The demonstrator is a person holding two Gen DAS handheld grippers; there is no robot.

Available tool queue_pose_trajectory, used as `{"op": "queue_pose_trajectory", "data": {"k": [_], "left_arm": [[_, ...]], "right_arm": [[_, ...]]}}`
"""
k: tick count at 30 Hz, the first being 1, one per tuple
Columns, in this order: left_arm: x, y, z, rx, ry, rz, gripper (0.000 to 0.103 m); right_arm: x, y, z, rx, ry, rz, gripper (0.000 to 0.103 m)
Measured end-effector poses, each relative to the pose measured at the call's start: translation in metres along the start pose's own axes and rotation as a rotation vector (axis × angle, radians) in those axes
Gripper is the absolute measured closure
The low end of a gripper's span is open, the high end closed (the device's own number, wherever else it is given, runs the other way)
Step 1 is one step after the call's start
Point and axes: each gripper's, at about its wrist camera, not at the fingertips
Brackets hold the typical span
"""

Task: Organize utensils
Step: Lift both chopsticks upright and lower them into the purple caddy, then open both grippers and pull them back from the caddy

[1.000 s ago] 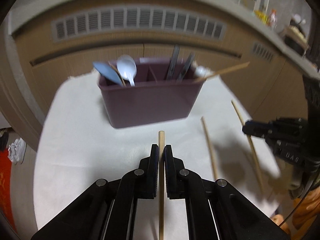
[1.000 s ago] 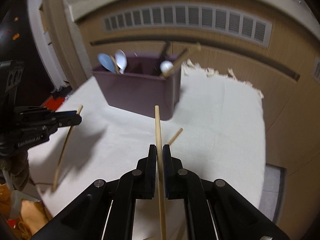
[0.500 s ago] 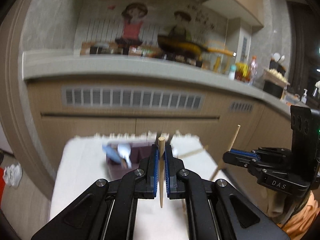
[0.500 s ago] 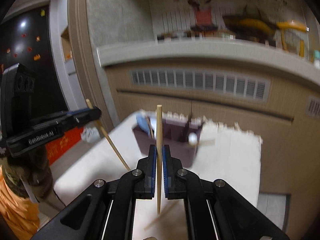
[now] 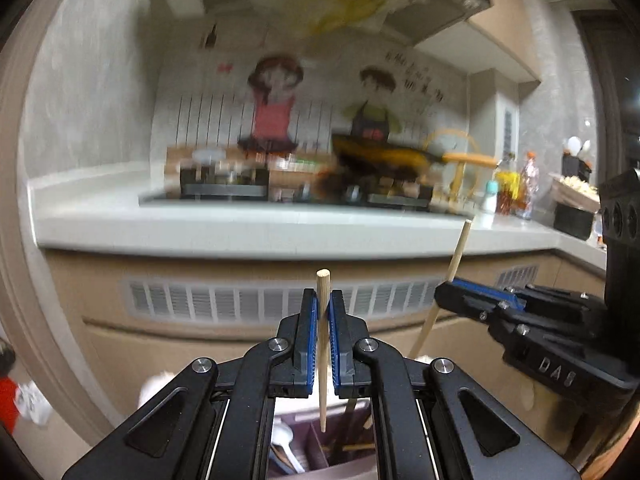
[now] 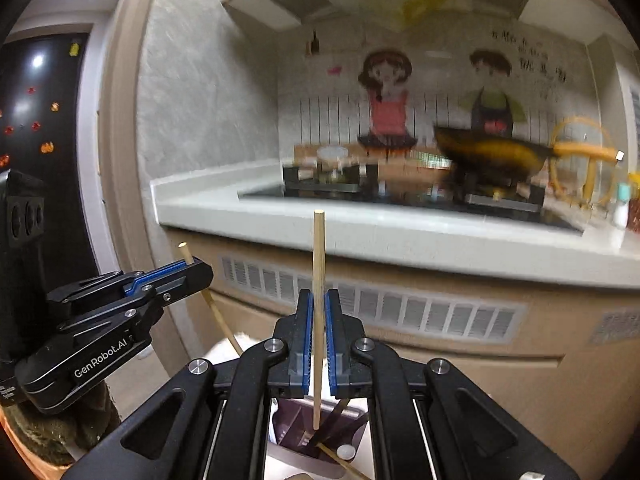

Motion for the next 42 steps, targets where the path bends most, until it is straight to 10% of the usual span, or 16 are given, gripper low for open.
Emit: {"op": "queue_pose_trajectory", "data": {"k": [9, 12, 17, 30, 42], "left_arm": [[-0.082, -0.091, 0.042, 0.039, 0.127, 0.256, 0.085], [-0.088, -0.112, 0.048, 0.046, 0.156, 0.283, 0.063], [-0.082, -0.129, 0.049, 0.025, 0.197, 0.275, 0.059], [0.008, -0.148, 0.040, 0.055, 0.221, 0.211, 0.025], [0.142, -0.220, 0.006, 0.065, 0.256, 0.045, 0.000]], "right_arm": [[-0.095, -0.089, 0.012, -0.027, 0.083, 0.329, 0.081], [-0.099, -0.105, 0.016, -0.017, 0.071, 0.355, 0.070], [-0.096, -0.116, 0.023, 0.008, 0.055, 0.364, 0.056], [0.000, -0.151, 0.045, -0.027, 0.023, 0.280, 0.029], [0.114, -0.215, 0.065, -0.110, -0.191, 0.187, 0.005]]}}
Point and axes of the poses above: each gripper's, at about its wrist camera, not at the fingertips, and x roughly against the way its jaws point, z to its left, y to its top, and after that the axes turned 11 degrees about x, right-handed
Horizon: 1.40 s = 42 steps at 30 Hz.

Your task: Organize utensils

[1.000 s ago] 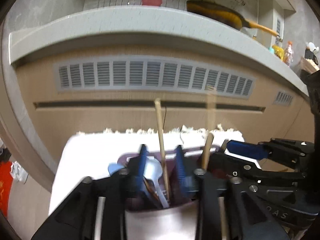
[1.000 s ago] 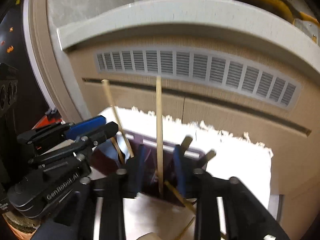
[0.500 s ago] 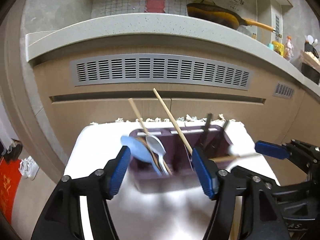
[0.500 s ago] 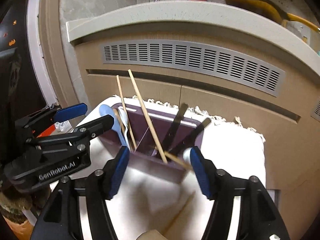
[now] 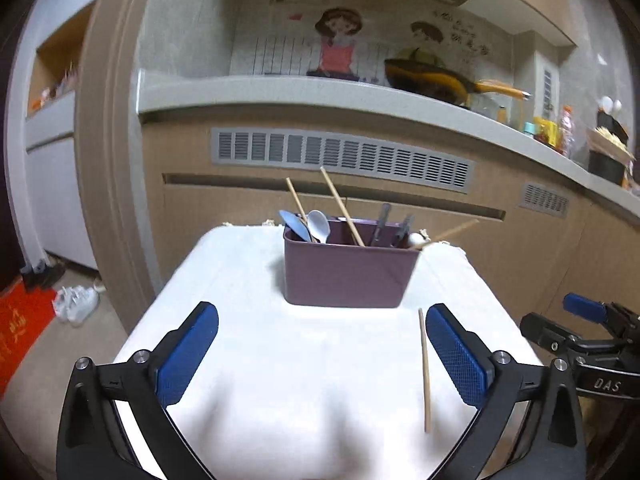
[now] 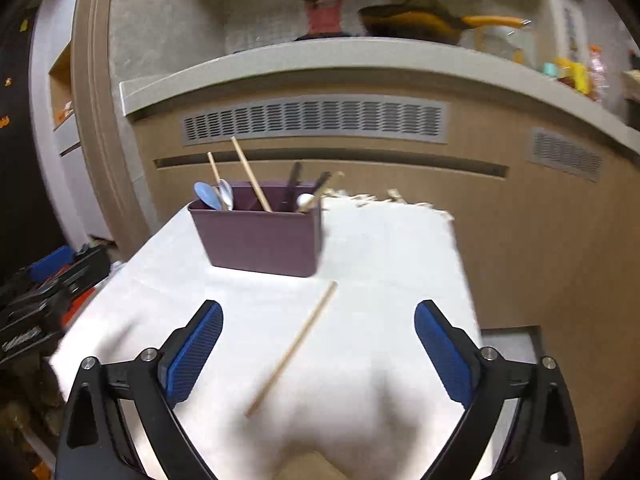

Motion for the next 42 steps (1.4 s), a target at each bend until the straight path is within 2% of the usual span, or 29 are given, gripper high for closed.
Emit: {"op": "queue_pose_trajectory", "data": {"k": [6, 10, 15, 26, 42], "left_arm": [[0.038, -0.040, -0.016, -0.065, 0.101, -0.027, 0.000], [0.046, -0.054, -0.027, -0.122, 0.102, 0.014, 0.000], [0.051, -0.051, -0.026, -0.112, 0.110, 0.002, 0.000], [0.045, -0.050, -0.023, -0.105, 0.109, 0.043, 0.000], [0.043, -0.052, -0.021, -0.115, 0.101, 0.061, 0.000]], "right_arm": [[0.036, -0.040, 0.012, -0.007, -0.068, -0.080, 0.001], [0.041, -0.051, 0.016, 0.013, -0.064, -0.072, 0.001], [0.046, -0.052, 0.015, 0.022, -0.072, -0.083, 0.001], [0.044, -0.052, 0.012, 0.017, -0.061, -0.076, 0.001], [0.040, -0.054, 0.007, 0.006, -0.046, -0.059, 0.001]]}}
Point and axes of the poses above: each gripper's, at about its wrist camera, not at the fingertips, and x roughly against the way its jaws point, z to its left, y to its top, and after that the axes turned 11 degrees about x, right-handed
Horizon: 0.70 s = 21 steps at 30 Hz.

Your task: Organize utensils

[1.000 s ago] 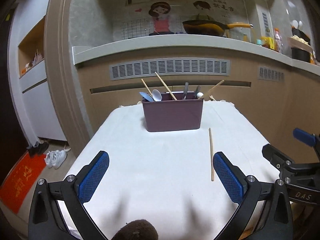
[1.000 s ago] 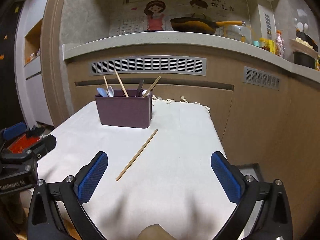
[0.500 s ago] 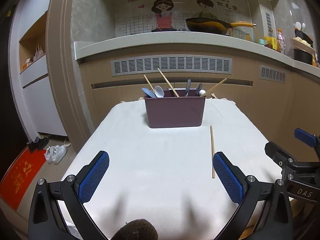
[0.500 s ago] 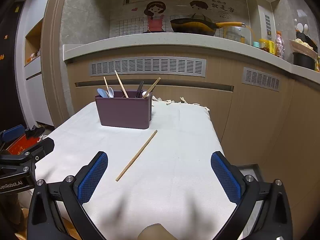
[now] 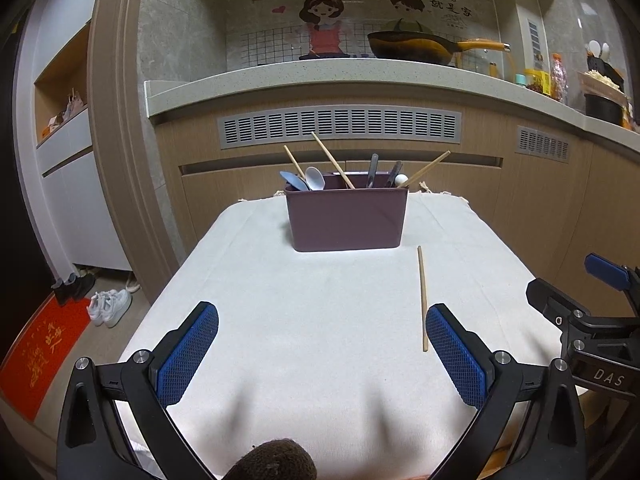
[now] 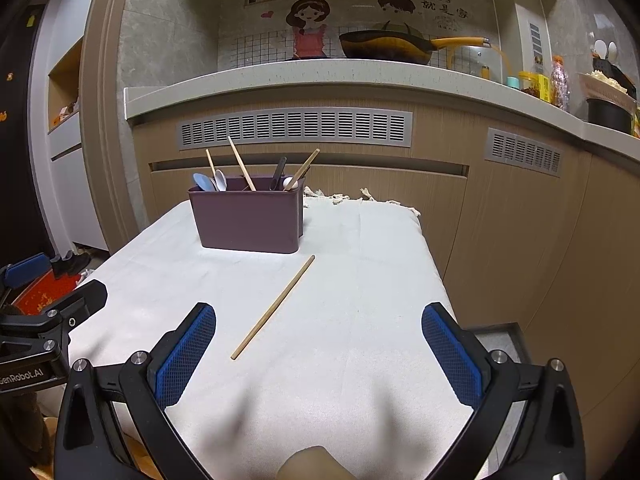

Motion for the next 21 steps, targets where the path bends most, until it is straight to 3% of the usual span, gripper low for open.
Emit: {"op": "queue_pose_trajectory", "data": {"k": [21], "left_arm": [[-0.0031, -0.0036, 0.0029, -0.008, -0.008, 0.015, 0.000]], "right_arm": [[-0.0032, -0.0021, -0.0010, 0.000, 0.022, 0.013, 0.001]]}}
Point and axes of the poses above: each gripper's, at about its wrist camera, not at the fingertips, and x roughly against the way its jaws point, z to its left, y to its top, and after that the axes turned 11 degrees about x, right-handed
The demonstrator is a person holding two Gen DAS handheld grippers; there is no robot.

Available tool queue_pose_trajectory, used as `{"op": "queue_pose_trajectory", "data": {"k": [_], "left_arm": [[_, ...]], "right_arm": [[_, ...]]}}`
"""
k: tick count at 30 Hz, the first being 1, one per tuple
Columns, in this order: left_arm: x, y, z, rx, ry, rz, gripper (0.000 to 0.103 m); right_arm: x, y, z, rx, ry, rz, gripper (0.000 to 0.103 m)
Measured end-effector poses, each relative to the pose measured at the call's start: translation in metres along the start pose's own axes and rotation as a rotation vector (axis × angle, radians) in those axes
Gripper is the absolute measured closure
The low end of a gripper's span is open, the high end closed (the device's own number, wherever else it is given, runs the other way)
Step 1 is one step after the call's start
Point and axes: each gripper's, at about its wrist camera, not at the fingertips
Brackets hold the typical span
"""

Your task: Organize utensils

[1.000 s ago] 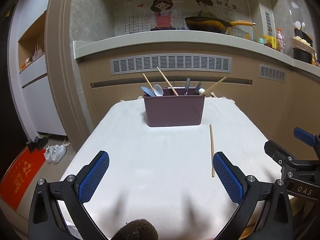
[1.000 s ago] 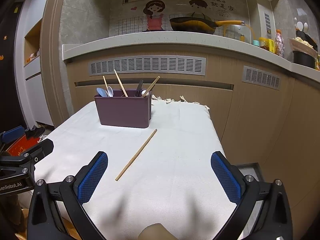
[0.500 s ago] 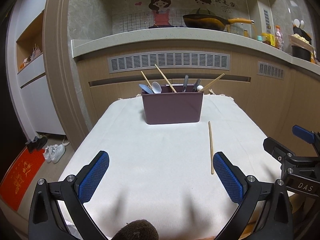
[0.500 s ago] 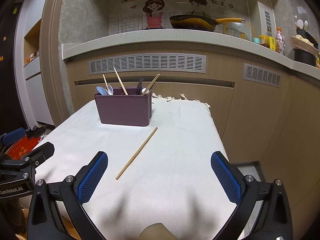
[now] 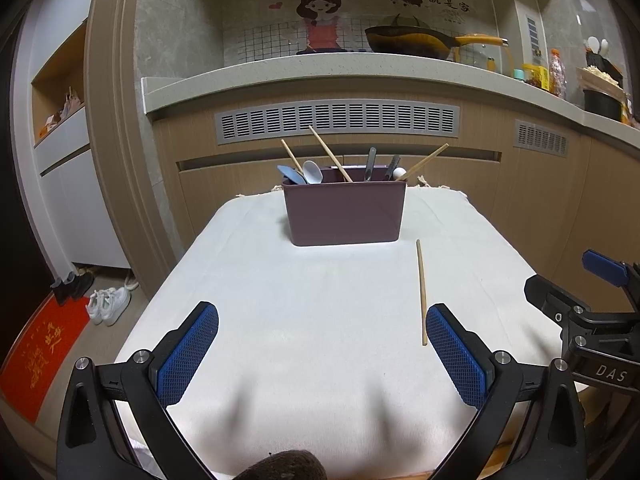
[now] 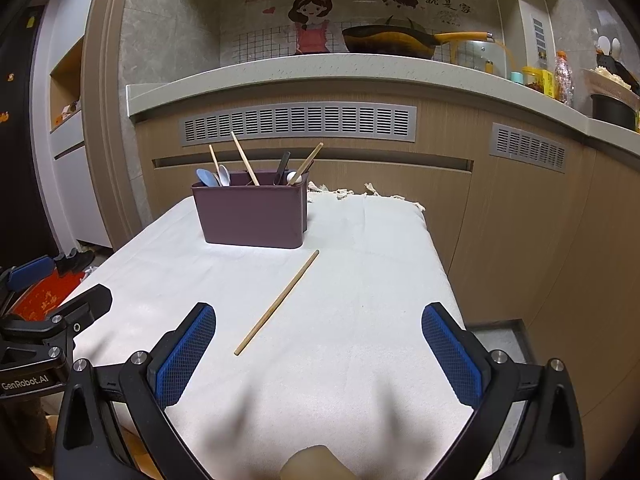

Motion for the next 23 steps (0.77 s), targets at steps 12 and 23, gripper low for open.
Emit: {"op": "queue_pose_trajectory", "data": {"k": [12, 23], "left_arm": [[-0.0008, -0.0008, 0.0010, 0.004, 0.000, 0.004, 0.000], [-0.0014, -0.0017, 0.0022, 0.006, 0.001, 0.005, 0.000]], "right_arm": [[-0.0001, 0.0000, 0.0011, 0.000, 0.005, 0.004, 0.001], [-0.0003, -0.0008, 0.0032, 0.008, 0.015, 0.008, 0.001]]}}
Point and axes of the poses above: each gripper's, at about its wrist camera, not at the fingertips, and x roughly against the way its jaws point, z to its left, y to its top, and after that the axes turned 11 degrees about x, right-handed
